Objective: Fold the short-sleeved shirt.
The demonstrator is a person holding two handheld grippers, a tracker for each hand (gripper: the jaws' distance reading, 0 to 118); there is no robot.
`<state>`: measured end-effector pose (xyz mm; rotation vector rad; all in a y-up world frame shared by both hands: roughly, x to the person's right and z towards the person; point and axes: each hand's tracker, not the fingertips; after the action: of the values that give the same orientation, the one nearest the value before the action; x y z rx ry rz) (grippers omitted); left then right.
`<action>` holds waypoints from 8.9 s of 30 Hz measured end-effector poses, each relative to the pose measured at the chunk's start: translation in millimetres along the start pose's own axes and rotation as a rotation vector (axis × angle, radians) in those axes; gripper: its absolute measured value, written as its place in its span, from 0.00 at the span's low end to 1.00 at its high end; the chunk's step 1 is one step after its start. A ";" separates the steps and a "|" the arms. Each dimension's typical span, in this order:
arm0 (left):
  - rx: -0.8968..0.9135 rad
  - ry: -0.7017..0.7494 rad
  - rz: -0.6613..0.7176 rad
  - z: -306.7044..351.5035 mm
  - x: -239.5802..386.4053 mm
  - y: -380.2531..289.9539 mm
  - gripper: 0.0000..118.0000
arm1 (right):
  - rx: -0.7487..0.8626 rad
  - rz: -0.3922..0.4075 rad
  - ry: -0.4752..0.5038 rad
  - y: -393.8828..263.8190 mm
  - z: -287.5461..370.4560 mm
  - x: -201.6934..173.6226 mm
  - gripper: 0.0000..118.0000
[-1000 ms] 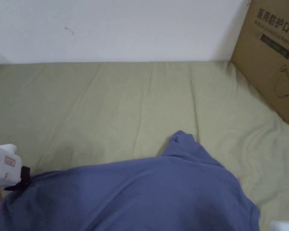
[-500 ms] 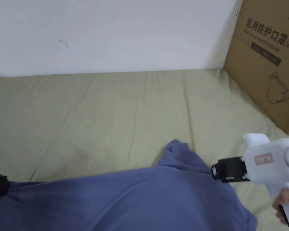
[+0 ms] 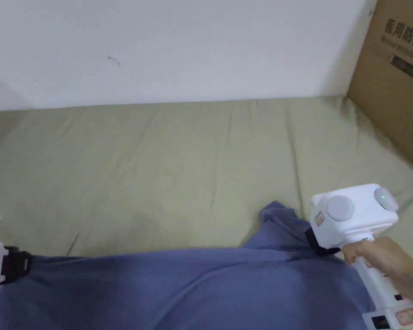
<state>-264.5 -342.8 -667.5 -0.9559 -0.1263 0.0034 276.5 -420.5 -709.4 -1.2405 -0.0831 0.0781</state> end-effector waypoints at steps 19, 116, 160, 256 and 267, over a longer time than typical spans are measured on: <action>0.238 0.030 0.000 140.6 12.9 80.0 0.00 | 0.304 -0.123 0.173 42.1 221.1 61.1 0.00; 0.033 0.121 0.121 195.6 -12.9 -318.1 0.75 | 0.215 -0.342 0.229 -412.7 210.3 3.7 0.66; 0.017 0.101 0.179 167.4 -11.5 -318.3 0.00 | 0.114 -0.281 0.200 -417.2 160.1 -19.4 0.03; -0.158 0.047 0.074 164.8 -31.7 -314.8 0.07 | 0.023 -0.524 0.253 -437.6 155.6 19.3 0.09; -0.034 0.062 0.102 190.5 -30.7 -283.6 0.63 | 0.185 -0.462 0.124 -417.7 221.9 40.4 0.58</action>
<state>-330.8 -353.3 -331.1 -0.9952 -0.0202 0.0661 299.2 -342.1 -241.7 -1.0137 -0.2471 -0.3835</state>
